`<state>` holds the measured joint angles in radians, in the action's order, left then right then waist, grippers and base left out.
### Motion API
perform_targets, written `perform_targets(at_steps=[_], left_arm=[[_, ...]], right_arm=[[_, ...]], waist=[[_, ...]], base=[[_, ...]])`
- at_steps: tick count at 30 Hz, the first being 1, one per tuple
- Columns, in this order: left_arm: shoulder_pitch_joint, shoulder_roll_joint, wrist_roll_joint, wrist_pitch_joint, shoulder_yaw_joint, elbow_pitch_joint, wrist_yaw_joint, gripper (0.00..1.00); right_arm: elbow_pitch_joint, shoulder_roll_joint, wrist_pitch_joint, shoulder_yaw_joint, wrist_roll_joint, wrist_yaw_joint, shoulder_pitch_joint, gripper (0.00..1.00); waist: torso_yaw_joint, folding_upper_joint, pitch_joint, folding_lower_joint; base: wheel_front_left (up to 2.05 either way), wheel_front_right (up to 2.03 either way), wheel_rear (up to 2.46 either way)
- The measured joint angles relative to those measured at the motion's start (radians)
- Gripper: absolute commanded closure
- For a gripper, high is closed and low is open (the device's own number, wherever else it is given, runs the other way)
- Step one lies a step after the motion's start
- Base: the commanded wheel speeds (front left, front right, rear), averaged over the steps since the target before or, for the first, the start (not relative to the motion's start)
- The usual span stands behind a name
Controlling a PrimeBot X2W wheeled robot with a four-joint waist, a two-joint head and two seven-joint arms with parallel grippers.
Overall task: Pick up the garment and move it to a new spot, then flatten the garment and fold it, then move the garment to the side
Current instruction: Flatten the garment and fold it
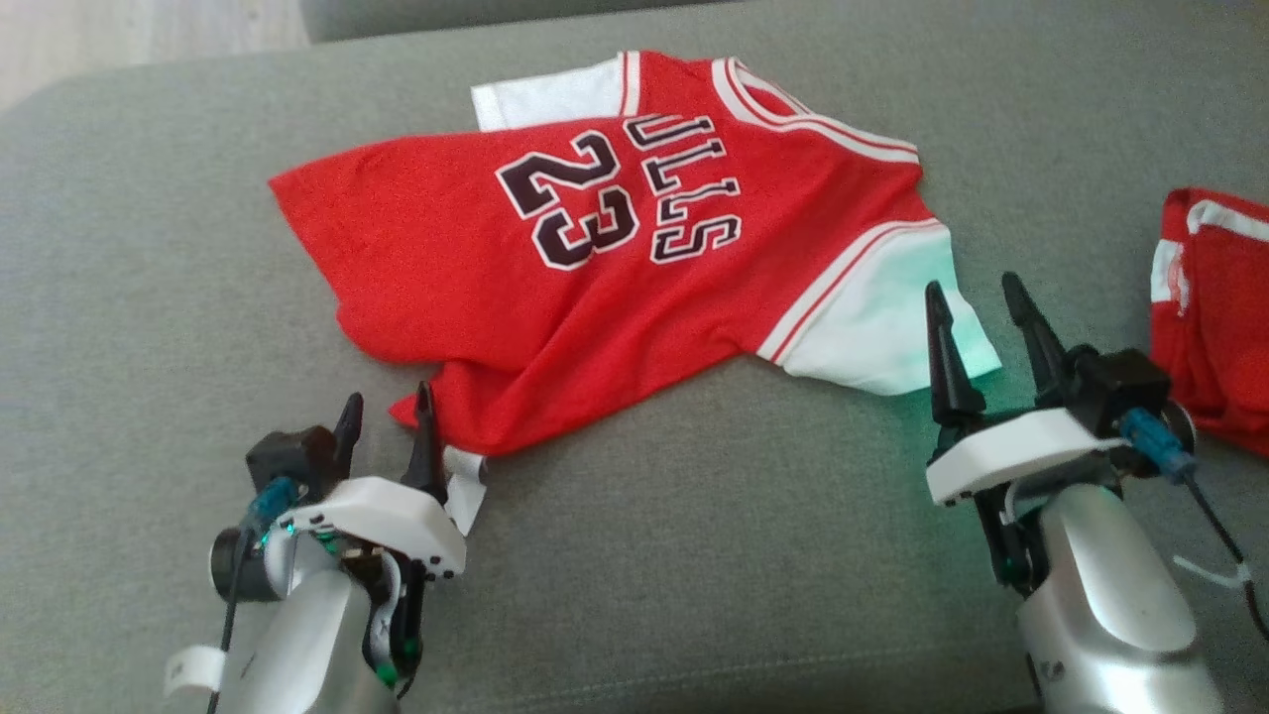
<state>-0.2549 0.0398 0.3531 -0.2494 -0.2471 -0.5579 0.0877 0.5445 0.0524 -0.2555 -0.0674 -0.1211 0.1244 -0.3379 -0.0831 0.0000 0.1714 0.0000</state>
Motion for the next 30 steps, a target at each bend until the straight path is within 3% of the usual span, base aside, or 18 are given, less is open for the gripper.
perform_targets(at_steps=[9, 11, 12, 18, 26, 27, 28, 29, 30], left_arm=[[-0.077, 0.0, -0.035, -0.026, -0.019, -0.164, -0.012, 0.0], [-0.097, 0.005, -0.021, -0.027, -0.036, -0.18, -0.012, 0.85], [-0.102, 0.006, -0.014, -0.027, -0.045, -0.186, -0.012, 1.0], [-0.099, 0.002, 0.027, -0.024, -0.119, -0.171, -0.008, 1.0], [-0.021, -0.004, -0.012, -0.007, -0.048, -0.044, 0.028, 1.0], [-0.014, -0.005, -0.02, -0.007, -0.036, -0.029, 0.028, 1.0], [-0.009, -0.005, -0.029, -0.007, -0.027, -0.017, 0.028, 1.0], [-0.007, -0.005, -0.036, -0.007, -0.022, -0.009, 0.027, 1.0], [-0.004, -0.005, -0.036, -0.007, -0.017, 0.0, 0.026, 1.0]], right_arm=[[-0.013, 0.0, 0.0, 0.03, 0.021, 0.0, -0.024, 0.0], [-0.007, 0.0, 0.0, 0.05, 0.03, 0.0, -0.025, 0.0], [0.0, 0.0, 0.0, 0.061, 0.037, 0.0, -0.025, 0.0], [0.104, -0.001, 0.0, 0.138, 0.093, 0.0, -0.024, 0.0], [0.295, -0.002, -0.005, 0.233, 0.178, 0.0, -0.044, 0.0], [0.32, -0.001, -0.008, 0.238, 0.184, 0.0, -0.06, 0.14], [0.343, 0.001, -0.009, 0.24, 0.187, 0.0, -0.08, 0.64], [0.366, 0.002, -0.009, 0.24, 0.201, 0.0, -0.098, 1.0], [0.383, 0.002, -0.009, 0.239, 0.205, 0.0, -0.115, 1.0]], waist=[[-0.048, 0.0, 0.068, 0.0001], [-0.05, 0.0, 0.071, 0.0001], [-0.048, 0.0, 0.07, 0.0], [-0.011, 0.0, 0.061, 0.0001], [0.044, 0.0, 0.064, 0.0001], [0.048, 0.0, 0.065, 0.0], [0.052, 0.0, 0.065, 0.0], [0.056, 0.0, 0.064, 0.0001], [0.06, 0.0, 0.062, 0.0001]], base=[[0.0, 0.0, 0.0], [0.0, 0.0, 0.0], [0.0, 0.0, 0.0], [0.0, 0.0, 0.0], [0.0, 0.0, 0.0], [0.0, 0.0, 0.0], [0.0, 0.0, 0.0], [0.0, 0.0, 0.0], [0.0, 0.0, 0.0]])
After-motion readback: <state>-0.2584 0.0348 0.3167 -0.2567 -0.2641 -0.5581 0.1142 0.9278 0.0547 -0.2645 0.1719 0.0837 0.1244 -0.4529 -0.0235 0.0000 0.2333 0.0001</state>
